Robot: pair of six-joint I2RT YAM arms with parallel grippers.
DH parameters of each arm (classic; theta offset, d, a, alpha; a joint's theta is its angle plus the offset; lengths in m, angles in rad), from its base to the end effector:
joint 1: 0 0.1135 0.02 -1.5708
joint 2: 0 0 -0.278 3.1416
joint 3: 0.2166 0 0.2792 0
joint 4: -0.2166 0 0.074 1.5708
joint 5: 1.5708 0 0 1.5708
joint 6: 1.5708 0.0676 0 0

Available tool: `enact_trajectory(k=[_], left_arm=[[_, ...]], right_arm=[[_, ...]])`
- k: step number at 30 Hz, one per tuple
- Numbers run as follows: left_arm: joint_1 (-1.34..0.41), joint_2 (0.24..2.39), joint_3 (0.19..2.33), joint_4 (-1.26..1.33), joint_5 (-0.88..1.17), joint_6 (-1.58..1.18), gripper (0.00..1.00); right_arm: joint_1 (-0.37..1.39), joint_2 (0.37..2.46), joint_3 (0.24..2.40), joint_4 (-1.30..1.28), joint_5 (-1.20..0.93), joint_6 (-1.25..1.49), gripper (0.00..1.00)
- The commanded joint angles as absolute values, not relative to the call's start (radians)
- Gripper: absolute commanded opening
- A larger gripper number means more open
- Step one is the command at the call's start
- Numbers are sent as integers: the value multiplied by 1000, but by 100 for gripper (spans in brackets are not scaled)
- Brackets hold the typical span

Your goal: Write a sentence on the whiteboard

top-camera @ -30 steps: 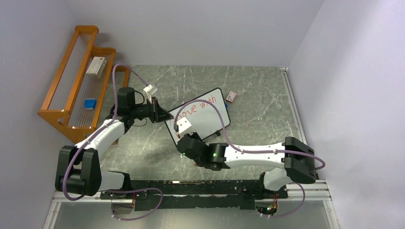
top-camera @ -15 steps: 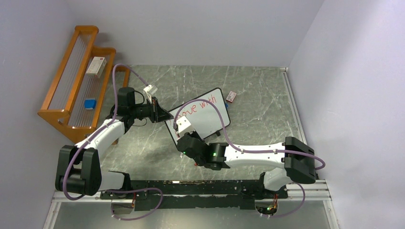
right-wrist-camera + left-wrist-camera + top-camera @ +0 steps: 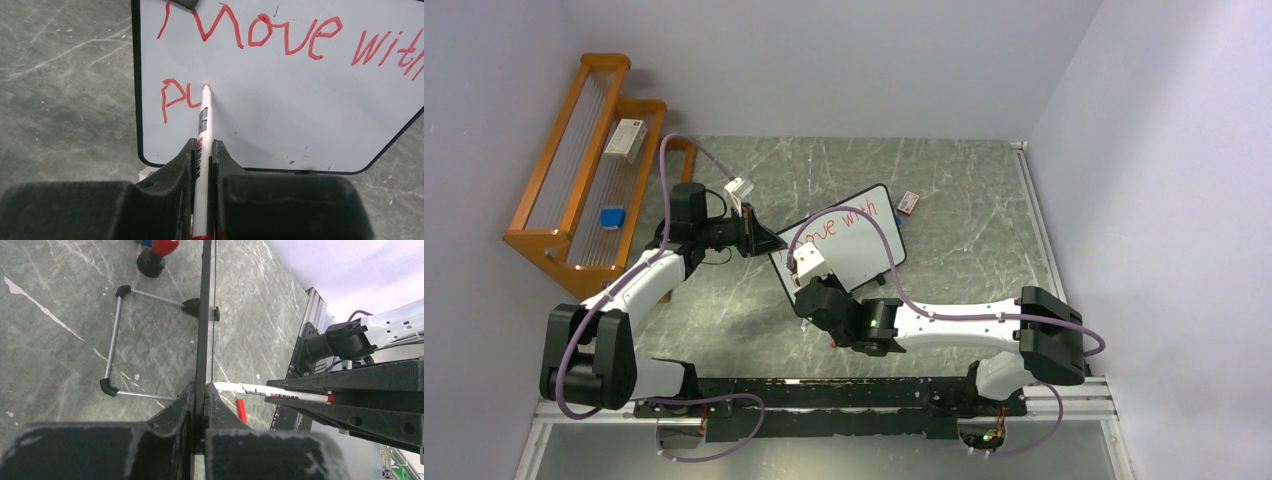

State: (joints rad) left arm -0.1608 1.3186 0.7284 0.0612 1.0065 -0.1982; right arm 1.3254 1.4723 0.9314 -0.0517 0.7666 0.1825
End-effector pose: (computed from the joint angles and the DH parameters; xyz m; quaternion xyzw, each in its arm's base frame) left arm 0.2926 -0.1053 0.2252 0.2258 0.7642 -0.4894 0.3543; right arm 0.1327 0.3369 0.2327 -0.2950 0.7837 0.0576 0.5436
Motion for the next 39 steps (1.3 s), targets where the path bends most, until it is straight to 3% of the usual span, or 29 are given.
enact_trajectory(k=[1,39], left_arm=[[-161,1342,724,-29,965,-174,5],[-161,1345,727,-37,959,-168,5]], right_arm=[[1310,1475,957,-45,779,205,0],[1316,1444,884,-114,744,287,0]])
